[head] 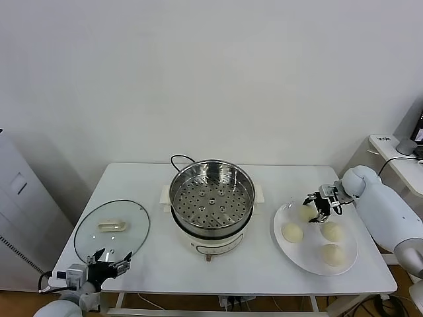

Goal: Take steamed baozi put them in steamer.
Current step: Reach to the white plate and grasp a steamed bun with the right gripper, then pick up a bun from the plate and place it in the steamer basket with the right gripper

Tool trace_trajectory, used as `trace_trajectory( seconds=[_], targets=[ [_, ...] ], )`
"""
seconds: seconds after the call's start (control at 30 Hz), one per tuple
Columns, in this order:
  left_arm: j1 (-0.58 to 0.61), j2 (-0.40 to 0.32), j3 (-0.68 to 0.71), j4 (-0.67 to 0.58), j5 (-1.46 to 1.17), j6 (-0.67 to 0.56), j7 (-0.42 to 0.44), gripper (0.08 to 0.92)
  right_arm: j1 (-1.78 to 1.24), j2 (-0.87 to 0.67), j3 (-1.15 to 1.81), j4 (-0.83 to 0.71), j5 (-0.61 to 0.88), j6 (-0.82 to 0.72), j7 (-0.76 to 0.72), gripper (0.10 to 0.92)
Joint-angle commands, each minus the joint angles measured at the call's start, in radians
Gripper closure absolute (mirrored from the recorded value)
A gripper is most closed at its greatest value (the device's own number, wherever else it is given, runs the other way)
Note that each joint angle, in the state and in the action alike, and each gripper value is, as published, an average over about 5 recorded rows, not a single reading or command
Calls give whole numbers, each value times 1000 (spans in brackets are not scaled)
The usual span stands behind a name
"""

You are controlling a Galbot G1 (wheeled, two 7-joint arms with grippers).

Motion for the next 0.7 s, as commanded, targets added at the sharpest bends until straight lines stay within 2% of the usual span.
trace_trajectory(
  seconds=[0.03, 0.2, 0.37, 0.53, 0.7],
  targets=[
    [2, 0, -1, -1, 0, -1, 0, 177, 4, 16, 8, -21, -11, -1, -6, 488],
    [7, -2, -4, -5, 0, -1, -1, 177, 8, -24, -34, 50, 54, -17, -15, 515],
    [6, -7, -4, -8, 1, 0, -2, 177, 86, -124, -161, 189, 163, -40, -31, 516],
    [8, -7, -2, -12, 2, 0, -2, 177, 276, -245, -368, 368, 341, -43, -51, 516],
    [6, -4, 2, -11, 3, 0, -2, 177, 522, -222, -548, 423, 486, 34, -66, 512]
  ],
)
